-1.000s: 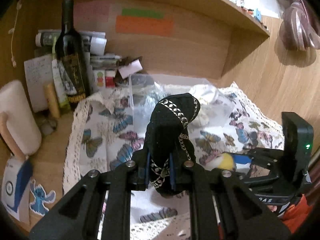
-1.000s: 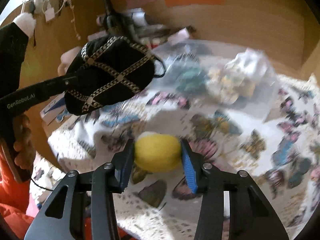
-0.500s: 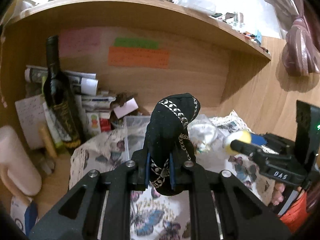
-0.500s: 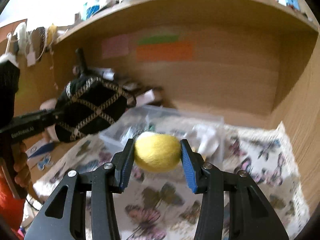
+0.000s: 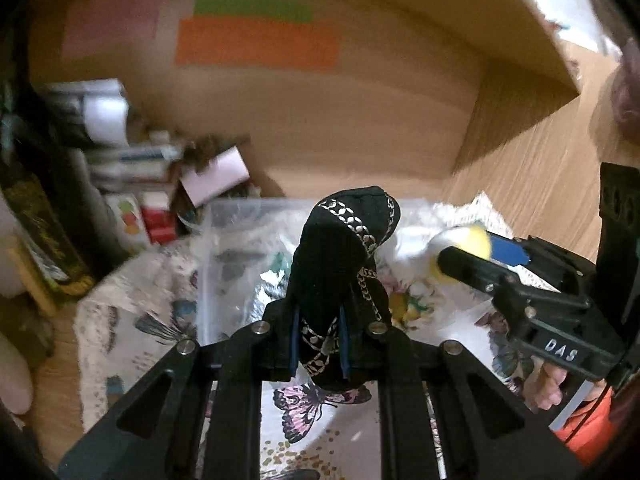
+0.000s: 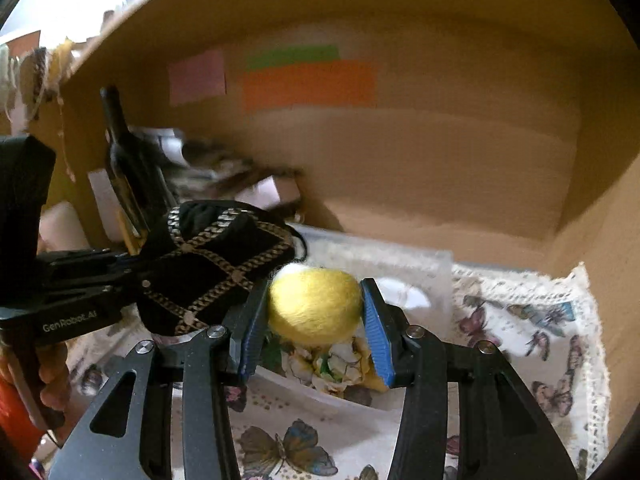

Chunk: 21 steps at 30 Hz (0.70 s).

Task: Organize soft objects
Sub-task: 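Lower the felt ball into the box with the right tool while the left tool drops the pouch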

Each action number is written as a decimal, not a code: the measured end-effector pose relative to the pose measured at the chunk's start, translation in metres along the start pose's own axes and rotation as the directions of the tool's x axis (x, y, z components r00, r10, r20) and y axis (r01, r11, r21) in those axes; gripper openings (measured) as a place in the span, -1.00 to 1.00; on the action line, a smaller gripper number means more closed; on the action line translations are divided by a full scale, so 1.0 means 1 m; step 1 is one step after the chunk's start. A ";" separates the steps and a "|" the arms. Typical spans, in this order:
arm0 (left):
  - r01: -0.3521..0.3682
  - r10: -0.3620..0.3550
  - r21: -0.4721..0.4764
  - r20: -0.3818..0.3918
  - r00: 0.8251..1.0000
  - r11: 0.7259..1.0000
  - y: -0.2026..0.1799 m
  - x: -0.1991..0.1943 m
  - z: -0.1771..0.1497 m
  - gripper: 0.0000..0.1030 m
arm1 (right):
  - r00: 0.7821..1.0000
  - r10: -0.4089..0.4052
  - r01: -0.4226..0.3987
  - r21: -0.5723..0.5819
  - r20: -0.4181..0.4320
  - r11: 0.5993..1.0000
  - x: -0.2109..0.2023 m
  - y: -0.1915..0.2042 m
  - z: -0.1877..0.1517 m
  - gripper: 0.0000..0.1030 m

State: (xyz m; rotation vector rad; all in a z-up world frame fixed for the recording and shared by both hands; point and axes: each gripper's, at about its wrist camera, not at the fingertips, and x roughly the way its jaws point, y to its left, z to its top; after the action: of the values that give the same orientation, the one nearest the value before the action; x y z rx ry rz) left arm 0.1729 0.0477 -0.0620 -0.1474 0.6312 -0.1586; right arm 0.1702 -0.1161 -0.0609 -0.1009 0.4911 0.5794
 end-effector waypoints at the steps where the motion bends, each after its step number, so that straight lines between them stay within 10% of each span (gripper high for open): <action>1: -0.010 0.010 0.004 -0.012 1.000 1.000 0.000 0.007 -0.001 -0.71 | 1.000 0.003 -0.003 -0.002 -0.020 1.000 0.007 0.001 -0.002 -0.19; 9: -0.055 0.055 0.018 -0.040 0.998 0.998 0.004 0.023 -0.003 -0.57 | 0.991 0.004 -0.005 -0.004 -0.131 1.000 0.041 -0.003 -0.018 -0.13; 16: -0.043 0.043 0.001 -0.044 0.998 0.999 0.004 0.011 0.001 -0.46 | 0.998 -0.027 0.025 -0.027 -0.056 0.999 0.018 -0.002 -0.011 0.10; 21: -0.050 0.050 0.011 0.014 0.999 0.999 -0.003 -0.014 0.005 0.08 | 1.000 -0.025 0.025 -0.027 0.008 0.999 -0.007 -0.001 -0.004 0.12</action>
State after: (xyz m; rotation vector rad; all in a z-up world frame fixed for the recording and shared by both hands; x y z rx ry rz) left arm 0.1642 0.0477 -0.0494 -0.1215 0.6201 -0.1130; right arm 0.1644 -0.1213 -0.0610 -0.1308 0.4741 0.5618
